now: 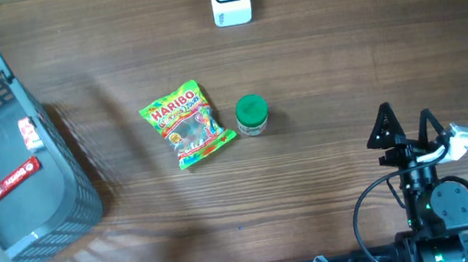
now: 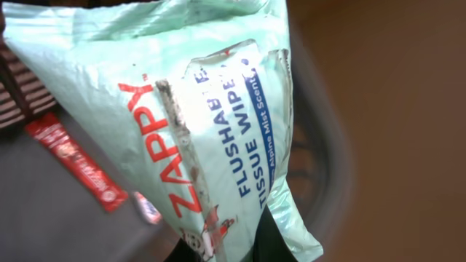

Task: Scan the item barcode
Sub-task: 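Reach the left gripper into the basket and grasp the green tissue-wipes pack, then carry the wipes pack right and set it down beside the jar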

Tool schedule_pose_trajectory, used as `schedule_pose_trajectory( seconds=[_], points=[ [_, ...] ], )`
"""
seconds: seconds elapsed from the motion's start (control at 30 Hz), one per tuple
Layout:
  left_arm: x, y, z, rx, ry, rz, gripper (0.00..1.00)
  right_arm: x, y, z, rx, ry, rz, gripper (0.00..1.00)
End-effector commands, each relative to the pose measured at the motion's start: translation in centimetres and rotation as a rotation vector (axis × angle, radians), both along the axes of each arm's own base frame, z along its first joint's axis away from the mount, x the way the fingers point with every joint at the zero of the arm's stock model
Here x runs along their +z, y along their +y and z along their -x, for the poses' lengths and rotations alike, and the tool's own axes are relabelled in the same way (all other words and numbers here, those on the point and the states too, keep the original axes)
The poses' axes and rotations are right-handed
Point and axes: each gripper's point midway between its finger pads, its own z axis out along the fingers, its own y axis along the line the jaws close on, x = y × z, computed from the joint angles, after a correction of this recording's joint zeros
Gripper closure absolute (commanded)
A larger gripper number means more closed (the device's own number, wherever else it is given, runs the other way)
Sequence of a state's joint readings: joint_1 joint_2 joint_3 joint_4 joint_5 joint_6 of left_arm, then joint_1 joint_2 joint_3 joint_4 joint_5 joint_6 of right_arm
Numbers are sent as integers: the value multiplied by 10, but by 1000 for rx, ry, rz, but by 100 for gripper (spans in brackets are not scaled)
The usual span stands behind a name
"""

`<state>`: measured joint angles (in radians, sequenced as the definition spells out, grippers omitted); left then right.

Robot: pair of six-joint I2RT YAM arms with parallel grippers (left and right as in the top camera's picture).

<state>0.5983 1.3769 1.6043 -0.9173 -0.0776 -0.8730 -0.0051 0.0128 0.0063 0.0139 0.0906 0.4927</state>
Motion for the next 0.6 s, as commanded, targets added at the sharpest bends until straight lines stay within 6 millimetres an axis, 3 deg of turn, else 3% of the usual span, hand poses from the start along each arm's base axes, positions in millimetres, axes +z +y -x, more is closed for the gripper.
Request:
schedule_pose_trajectory(
  seconds=[0.0, 0.07, 0.1, 0.13, 0.23, 0.33, 0.37, 0.4, 0.57],
  points=[
    [67, -83, 14, -267, -163, -88, 96, 2, 0, 1, -3, -8, 15, 0],
    [79, -158, 9, -526, -199, -98, 96, 2, 0, 1, -3, -8, 14, 0],
    [73, -201, 3, -682, -177, -98, 96, 2, 0, 1, -3, -8, 15, 0],
    [66, -229, -2, -789, -155, -103, 96, 2, 0, 1, -2, -8, 15, 0],
    [22, -357, -22, -1276, -32, -195, 96, 2, 0, 1, -2, -8, 15, 0],
    [-41, -456, -24, -1612, 113, -284, 96, 2, 0, 1, -3, -8, 14, 0],
    [-58, -473, -23, -1656, 147, -284, 96, 2, 0, 1, -3, -8, 14, 0],
    [-90, -501, -22, -1717, 217, -274, 96, 2, 0, 1, -2, -8, 14, 0],
    [-192, -552, -2, -1897, 468, -291, 96, 2, 0, 1, -3, -8, 15, 0]
  ],
)
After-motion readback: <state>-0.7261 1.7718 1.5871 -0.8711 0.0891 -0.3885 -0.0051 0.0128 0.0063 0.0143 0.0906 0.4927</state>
